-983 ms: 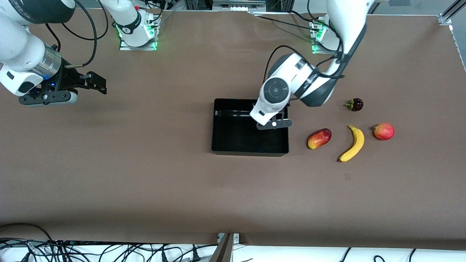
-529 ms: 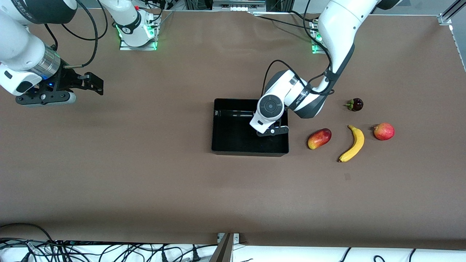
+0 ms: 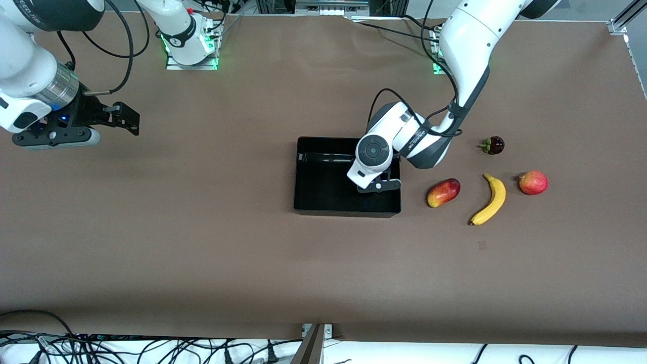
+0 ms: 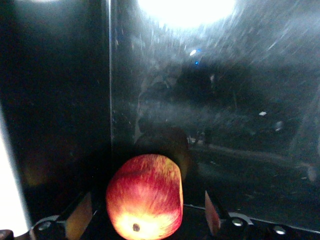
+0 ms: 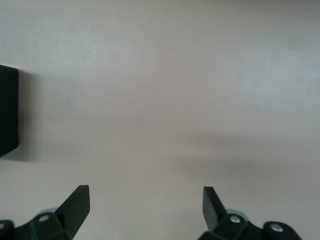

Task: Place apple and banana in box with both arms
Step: 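Move the left gripper to the yellow banana and grasp it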

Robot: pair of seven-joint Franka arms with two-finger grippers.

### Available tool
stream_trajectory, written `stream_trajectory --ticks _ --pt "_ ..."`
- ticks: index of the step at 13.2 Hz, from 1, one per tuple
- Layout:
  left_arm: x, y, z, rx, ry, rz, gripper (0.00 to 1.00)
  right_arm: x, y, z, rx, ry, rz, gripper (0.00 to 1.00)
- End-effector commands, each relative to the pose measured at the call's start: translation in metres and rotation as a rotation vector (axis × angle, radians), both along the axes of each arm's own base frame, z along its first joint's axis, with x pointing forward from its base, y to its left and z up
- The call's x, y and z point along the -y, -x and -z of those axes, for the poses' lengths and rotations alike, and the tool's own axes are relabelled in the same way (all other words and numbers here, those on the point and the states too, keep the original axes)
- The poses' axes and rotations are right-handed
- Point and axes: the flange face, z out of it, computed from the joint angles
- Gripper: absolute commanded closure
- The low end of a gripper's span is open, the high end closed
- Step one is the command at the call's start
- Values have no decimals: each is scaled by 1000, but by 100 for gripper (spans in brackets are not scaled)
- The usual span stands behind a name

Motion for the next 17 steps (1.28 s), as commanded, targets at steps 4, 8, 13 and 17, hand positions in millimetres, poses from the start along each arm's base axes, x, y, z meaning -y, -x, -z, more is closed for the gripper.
stream_trajectory --ticks 4,8,13,17 --pt "-128 -79 -109 76 30 137 0 8 -9 3 -7 14 2 0" --pt "-249 -119 -106 45 -33 464 0 6 -7 0 -3 14 2 0" --pt "-350 -139 -31 2 108 723 0 4 -8 -6 10 10 -13 0" --pt "-384 -105 29 8 198 793 0 0 -9 -7 18 33 -27 0"
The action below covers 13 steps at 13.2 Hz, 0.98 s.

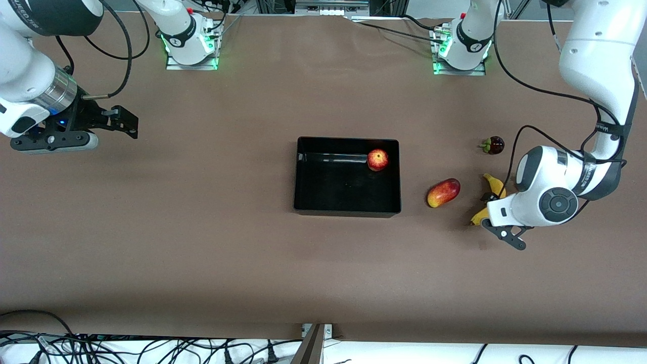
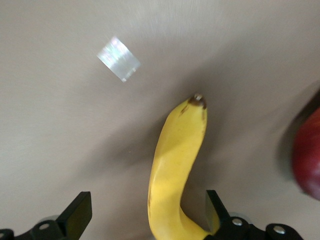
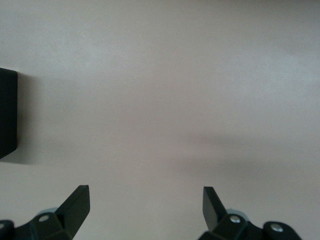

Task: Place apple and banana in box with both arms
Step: 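Move the left gripper to the yellow banana and grasp it, then carry the banana with the left gripper over into the black box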

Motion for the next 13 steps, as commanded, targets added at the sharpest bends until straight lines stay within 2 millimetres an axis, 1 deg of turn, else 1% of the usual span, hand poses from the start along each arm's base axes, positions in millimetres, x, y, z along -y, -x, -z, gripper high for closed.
stream_trajectory --ticks 1,2,4,5,6,8,9,10,11,13 --pt "0 26 19 -4 34 49 0 -2 -2 -6 11 27 -20 0" --pt "4 30 18 -1 48 53 0 -1 -3 -5 6 28 -18 0" --pt "5 30 15 -1 73 72 59 -1 -2 -5 5 22 -17 0" --pt "6 27 12 7 75 90 78 -1 -2 -5 3 21 -17 0" --pt "6 25 10 12 73 98 99 -1 -2 -5 3 19 -15 0" --pt "5 25 9 15 71 98 100 0 -3 -5 4 18 -14 0" --pt "4 23 6 22 70 100 100 0 -2 -4 2 18 -14 0" --pt "7 19 -8 41 62 105 100 0 -3 -5 4 18 -14 0" --pt "14 13 -24 67 58 108 100 0 -2 -5 3 18 -14 0" --pt "45 4 -71 86 64 122 100 1 -3 -5 4 18 -12 0"
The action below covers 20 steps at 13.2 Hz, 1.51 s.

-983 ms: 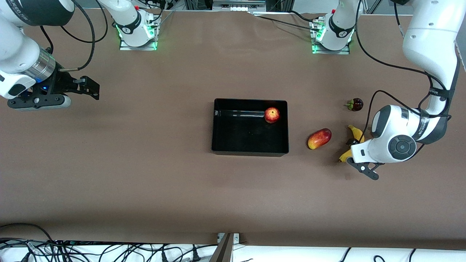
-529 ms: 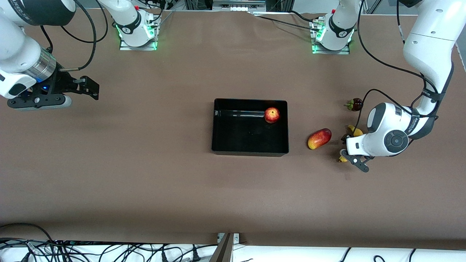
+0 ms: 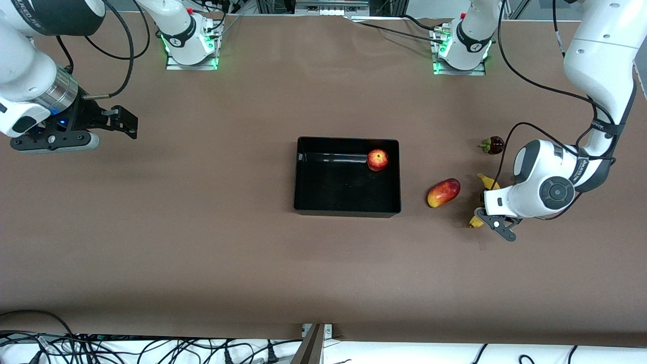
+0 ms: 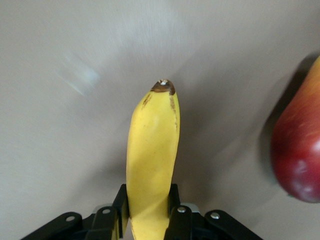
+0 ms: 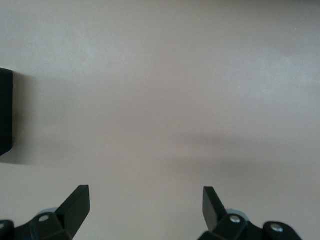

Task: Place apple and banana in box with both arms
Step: 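Carry the banana with the left gripper over into the black box, then open the left gripper to release the banana and lift away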

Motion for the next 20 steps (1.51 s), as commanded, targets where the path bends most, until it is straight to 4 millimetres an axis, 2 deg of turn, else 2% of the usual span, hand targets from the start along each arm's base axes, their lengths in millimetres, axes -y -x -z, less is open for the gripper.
stream_trajectory --ticks 1,3,4,6,7,10,12,13,16,18,19,20 --pt "43 -10 -77 9 -12 18 100 1 -3 -4 1 6 -8 0" --pt "100 -12 -115 -21 -22 -79 100 1 -3 -4 1 4 -8 0" --pt "140 -8 -128 -19 -33 -134 100 1 -3 -4 1 4 -8 0" --pt "214 6 -140 -24 -10 -304 100 1 -3 -4 1 4 -8 0" --pt "241 13 -134 -48 5 -386 100 1 -3 -4 1 4 -8 0" --pt "347 50 -106 -139 44 -568 100 0 -2 -5 3 4 -8 0" --pt "396 69 -84 -120 70 -645 100 -1 -2 -6 3 4 -9 0" --pt "416 77 -74 -109 106 -665 100 -1 -2 -5 1 4 -9 0" --pt "460 101 -15 -82 144 -653 100 -1 -2 -5 2 3 -9 0" --pt "460 102 5 -41 125 -643 98 -1 -2 -5 2 3 -9 0" --pt "461 103 7 -44 123 -646 37 -1 -2 -5 3 4 -9 0" --pt "461 101 5 -42 127 -649 0 -1 -2 -5 2 3 -9 0"
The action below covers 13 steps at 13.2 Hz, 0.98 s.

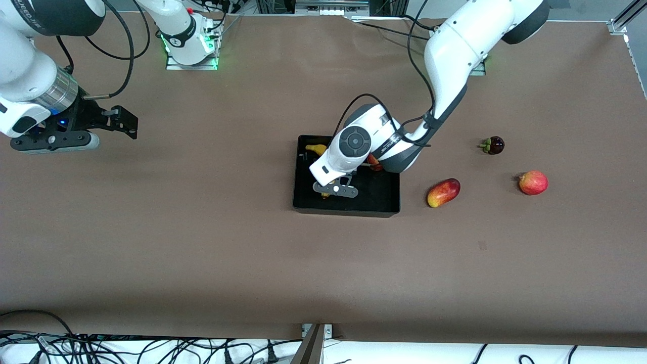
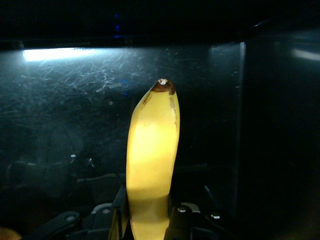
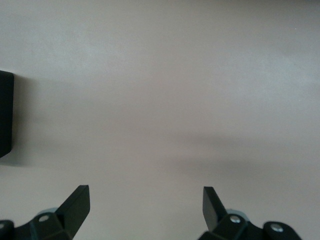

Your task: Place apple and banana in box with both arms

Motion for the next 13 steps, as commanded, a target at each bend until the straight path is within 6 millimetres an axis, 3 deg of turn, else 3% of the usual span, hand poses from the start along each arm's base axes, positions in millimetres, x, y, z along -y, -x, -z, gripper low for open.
stream_trajectory --ticks 1,3,6,9,10,13 --pt "-4 -15 -22 43 -9 -14 0 -1 -2 -4 1 3 -9 0" --pt "-25 -31 -64 63 -30 -36 0 -1 -2 -5 3 3 -9 0" --pt "-88 -58 -156 95 -93 -57 0 -1 -2 -5 3 3 -9 0" --pt "-184 -85 -236 104 -148 -9 0 -1 -2 -5 3 3 -9 0" --pt "-219 -92 -251 79 -163 20 0 -1 -2 -5 3 3 -9 0" --pt "-298 -100 -299 10 -173 97 0 -1 -2 -5 3 3 -9 0"
